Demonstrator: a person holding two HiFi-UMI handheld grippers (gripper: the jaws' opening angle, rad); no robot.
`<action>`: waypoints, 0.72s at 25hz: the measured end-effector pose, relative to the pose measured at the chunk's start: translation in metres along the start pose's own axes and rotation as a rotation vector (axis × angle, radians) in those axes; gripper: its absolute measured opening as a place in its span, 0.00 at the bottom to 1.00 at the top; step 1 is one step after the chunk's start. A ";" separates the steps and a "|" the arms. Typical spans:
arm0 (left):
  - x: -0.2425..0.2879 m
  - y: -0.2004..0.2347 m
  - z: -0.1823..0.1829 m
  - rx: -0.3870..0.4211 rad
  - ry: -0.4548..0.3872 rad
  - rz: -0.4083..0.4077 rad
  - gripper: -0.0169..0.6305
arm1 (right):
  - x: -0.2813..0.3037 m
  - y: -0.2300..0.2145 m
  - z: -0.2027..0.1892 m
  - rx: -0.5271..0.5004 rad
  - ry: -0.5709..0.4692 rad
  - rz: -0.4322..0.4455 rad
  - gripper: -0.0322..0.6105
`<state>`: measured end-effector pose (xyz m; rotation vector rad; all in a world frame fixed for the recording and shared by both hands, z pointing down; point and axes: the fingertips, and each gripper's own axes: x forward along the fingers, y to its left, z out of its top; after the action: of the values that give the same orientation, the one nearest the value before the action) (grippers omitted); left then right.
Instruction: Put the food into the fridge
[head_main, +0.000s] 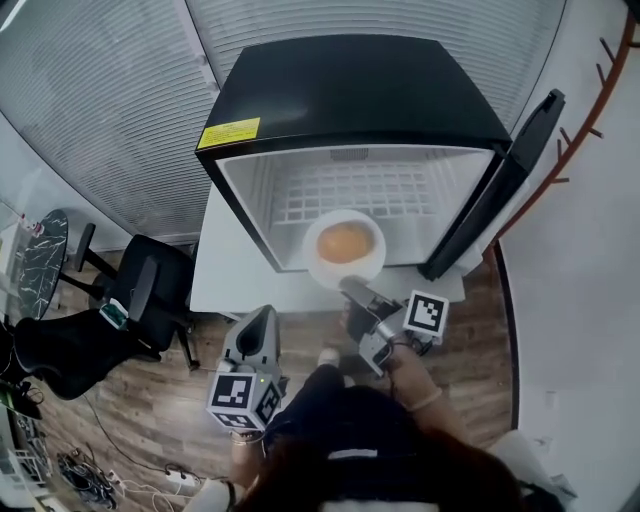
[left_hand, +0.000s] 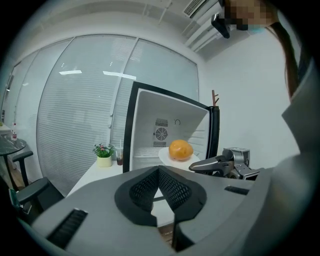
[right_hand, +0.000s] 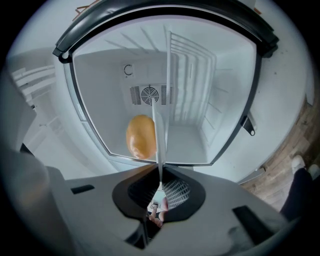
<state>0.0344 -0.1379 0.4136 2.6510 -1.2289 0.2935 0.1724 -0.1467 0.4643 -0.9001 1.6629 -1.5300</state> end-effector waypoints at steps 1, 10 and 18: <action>0.004 0.001 0.001 0.004 0.000 -0.007 0.03 | 0.001 0.001 0.004 0.001 -0.009 0.001 0.07; 0.032 0.005 0.009 0.019 0.002 -0.056 0.03 | 0.006 0.002 0.030 0.013 -0.070 0.002 0.07; 0.049 0.006 0.010 0.013 0.013 -0.094 0.03 | 0.012 0.004 0.045 0.030 -0.109 -0.004 0.07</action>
<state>0.0615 -0.1798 0.4177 2.7036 -1.0977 0.3039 0.2044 -0.1798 0.4573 -0.9544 1.5576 -1.4785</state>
